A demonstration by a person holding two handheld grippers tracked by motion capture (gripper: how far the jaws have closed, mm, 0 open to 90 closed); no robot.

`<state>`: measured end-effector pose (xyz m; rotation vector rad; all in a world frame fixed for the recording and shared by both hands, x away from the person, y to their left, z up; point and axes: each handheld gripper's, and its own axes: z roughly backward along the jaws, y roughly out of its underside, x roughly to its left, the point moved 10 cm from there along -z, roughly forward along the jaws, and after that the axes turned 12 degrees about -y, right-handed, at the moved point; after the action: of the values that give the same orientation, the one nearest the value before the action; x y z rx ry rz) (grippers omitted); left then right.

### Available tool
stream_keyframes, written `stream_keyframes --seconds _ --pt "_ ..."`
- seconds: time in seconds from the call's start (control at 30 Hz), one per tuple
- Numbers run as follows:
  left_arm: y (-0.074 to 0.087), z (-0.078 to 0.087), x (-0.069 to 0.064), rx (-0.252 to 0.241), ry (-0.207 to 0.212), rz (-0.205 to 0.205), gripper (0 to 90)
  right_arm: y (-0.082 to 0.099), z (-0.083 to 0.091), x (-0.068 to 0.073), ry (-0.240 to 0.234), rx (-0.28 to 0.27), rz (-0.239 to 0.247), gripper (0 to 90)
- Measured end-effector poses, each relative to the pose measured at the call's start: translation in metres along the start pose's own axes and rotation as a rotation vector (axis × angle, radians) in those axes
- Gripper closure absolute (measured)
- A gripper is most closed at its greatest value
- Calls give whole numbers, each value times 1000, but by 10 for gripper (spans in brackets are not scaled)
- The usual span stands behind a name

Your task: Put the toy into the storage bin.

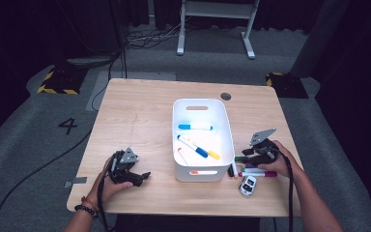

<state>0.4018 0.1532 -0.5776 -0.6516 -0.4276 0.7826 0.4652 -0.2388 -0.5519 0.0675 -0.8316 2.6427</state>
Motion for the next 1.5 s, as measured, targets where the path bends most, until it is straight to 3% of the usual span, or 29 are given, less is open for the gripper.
stream_keyframes --seconds 0.17,0.27,0.57,0.97,1.0,1.1,1.13,1.17,1.23,1.27,1.37,1.5 --pt "0 0 0 0 0 -1 147 1 -9 -8 29 53 12 636" --pt "0 0 0 0 0 -1 147 -1 -9 -8 14 36 6 651" --pt "0 0 0 0 0 0 147 0 -6 -26 44 25 -26 731" --pt "0 0 0 0 0 -1 147 -5 -3 -35 99 8 14 747" --pt "0 0 0 0 -1 -1 147 -9 4 -35 102 -42 3 748" --pt "0 0 0 0 -1 -2 147 -13 10 -34 107 -91 -22 748" --pt "0 0 0 0 0 0 148 -18 20 -33 112 -159 -25 748" --pt "0 0 0 0 0 0 147 -18 20 -33 112 -159 -25 748" --pt "0 0 0 0 -1 -1 147 -25 37 -32 126 -249 -25 749" --pt "0 0 0 -1 -3 -2 147 -25 37 -32 126 -249 -25 749" --pt "0 0 0 -1 -2 -1 147 -34 59 -29 147 -379 -24 749" --pt "0 0 1 -2 -6 -4 147 -38 71 -25 156 -414 -16 749"
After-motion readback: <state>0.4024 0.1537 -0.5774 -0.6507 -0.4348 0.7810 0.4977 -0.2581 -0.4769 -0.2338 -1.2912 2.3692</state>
